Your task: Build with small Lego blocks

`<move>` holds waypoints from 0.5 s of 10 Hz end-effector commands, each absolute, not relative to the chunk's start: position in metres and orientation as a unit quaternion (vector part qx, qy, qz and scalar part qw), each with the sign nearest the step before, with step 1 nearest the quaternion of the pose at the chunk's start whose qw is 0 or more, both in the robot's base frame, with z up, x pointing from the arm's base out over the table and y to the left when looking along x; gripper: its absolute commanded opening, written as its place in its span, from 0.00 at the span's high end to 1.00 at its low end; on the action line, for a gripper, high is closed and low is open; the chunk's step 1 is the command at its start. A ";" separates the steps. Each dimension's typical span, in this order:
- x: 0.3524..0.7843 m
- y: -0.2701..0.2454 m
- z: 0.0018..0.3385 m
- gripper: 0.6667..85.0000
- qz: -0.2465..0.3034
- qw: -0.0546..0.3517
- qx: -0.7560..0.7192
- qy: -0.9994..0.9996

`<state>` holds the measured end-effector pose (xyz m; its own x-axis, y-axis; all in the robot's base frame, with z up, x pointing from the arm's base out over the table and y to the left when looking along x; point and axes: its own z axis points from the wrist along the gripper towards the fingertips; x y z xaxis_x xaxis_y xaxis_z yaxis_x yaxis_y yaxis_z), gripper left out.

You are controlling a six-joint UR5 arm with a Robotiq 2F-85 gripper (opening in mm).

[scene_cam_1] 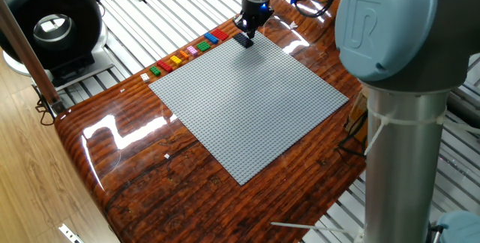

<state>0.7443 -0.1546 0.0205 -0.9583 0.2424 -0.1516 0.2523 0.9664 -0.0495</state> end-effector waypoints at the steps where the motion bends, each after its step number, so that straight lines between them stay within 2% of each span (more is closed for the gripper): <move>1: 0.767 -0.147 0.023 1.00 -0.010 0.089 0.144 0.986; 5: 0.784 -0.140 0.024 1.00 0.007 0.107 0.160 0.981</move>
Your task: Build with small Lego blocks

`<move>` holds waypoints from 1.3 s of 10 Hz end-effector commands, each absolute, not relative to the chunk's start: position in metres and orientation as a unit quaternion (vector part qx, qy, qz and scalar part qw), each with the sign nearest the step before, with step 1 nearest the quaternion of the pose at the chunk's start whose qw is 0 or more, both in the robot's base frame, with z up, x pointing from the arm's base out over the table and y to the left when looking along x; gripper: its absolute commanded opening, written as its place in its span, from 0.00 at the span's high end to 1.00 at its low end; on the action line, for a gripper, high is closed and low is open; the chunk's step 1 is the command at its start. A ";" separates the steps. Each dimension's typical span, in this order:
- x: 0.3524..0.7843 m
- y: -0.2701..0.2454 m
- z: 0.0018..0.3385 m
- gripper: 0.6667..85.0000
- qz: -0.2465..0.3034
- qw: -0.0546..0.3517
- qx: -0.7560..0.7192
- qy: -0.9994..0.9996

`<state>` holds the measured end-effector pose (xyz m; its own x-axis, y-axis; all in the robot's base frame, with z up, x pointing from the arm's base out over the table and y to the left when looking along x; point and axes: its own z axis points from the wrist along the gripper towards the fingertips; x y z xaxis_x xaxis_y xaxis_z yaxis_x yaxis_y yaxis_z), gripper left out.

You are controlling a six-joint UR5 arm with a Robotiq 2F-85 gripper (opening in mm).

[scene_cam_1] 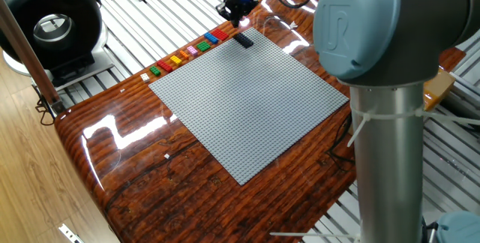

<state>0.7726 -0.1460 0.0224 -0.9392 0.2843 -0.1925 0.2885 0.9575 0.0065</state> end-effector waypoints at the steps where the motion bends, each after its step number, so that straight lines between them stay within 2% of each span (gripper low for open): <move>1: 0.787 -0.139 0.024 1.00 0.010 0.112 0.163 0.980; 13: 0.772 -0.125 0.010 1.00 0.050 0.123 0.163 0.978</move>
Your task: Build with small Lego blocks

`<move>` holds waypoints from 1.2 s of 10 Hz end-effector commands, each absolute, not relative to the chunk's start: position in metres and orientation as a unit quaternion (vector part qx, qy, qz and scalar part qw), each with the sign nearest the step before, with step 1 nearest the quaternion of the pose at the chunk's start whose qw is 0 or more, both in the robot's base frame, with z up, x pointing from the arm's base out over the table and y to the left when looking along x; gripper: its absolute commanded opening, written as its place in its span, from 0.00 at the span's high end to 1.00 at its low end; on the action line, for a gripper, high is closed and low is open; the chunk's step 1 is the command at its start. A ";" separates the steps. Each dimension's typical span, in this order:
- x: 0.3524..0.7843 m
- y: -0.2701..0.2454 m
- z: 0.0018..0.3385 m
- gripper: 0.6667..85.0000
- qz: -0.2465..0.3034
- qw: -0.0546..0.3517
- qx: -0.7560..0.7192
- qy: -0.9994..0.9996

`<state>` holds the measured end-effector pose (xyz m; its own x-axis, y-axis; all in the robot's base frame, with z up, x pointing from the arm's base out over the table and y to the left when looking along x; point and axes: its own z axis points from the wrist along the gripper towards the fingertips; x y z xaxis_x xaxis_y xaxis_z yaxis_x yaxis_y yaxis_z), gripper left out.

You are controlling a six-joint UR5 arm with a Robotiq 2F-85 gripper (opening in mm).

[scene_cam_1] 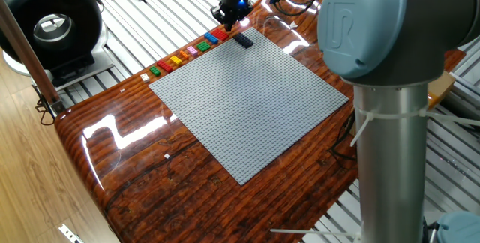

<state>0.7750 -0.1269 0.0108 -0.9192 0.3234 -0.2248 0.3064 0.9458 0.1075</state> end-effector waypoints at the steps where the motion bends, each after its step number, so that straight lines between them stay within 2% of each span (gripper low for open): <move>1: 0.770 -0.125 0.010 1.00 0.051 0.123 0.163 0.978; 12: 0.754 -0.127 0.010 1.00 0.059 0.116 0.157 0.979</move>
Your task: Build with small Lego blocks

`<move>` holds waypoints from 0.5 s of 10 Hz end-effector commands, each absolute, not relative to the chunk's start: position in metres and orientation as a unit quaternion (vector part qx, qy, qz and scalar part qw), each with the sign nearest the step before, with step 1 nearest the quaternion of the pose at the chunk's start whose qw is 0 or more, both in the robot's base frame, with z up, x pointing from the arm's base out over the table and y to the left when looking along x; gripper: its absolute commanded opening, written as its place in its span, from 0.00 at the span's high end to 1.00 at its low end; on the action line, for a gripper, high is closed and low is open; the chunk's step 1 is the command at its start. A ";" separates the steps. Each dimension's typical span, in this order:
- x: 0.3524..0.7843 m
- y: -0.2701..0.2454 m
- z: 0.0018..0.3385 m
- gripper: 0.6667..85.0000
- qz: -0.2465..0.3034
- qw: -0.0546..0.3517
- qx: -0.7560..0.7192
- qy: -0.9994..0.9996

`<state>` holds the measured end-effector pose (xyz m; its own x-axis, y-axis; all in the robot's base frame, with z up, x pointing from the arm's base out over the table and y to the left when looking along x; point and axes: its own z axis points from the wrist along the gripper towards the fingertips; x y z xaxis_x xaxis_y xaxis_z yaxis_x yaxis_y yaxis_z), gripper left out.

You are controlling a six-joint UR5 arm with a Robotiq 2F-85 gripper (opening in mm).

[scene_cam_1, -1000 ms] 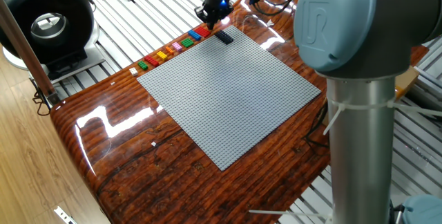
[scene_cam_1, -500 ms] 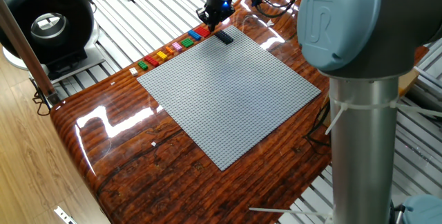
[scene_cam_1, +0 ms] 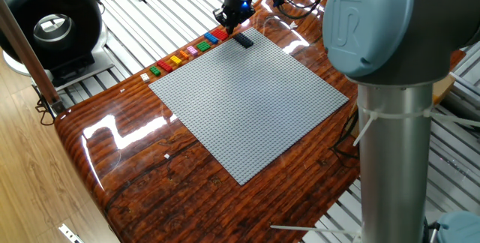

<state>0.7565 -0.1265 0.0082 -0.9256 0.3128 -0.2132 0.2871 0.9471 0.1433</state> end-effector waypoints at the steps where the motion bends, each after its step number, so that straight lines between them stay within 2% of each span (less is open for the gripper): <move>1: 0.754 -0.127 0.010 1.00 0.059 0.116 0.157 0.979; 5: 0.758 -0.138 0.015 1.00 0.053 0.110 0.137 0.983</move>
<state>0.7556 -0.1319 0.0111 -0.9338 0.2933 -0.2049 0.2704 0.9536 0.1324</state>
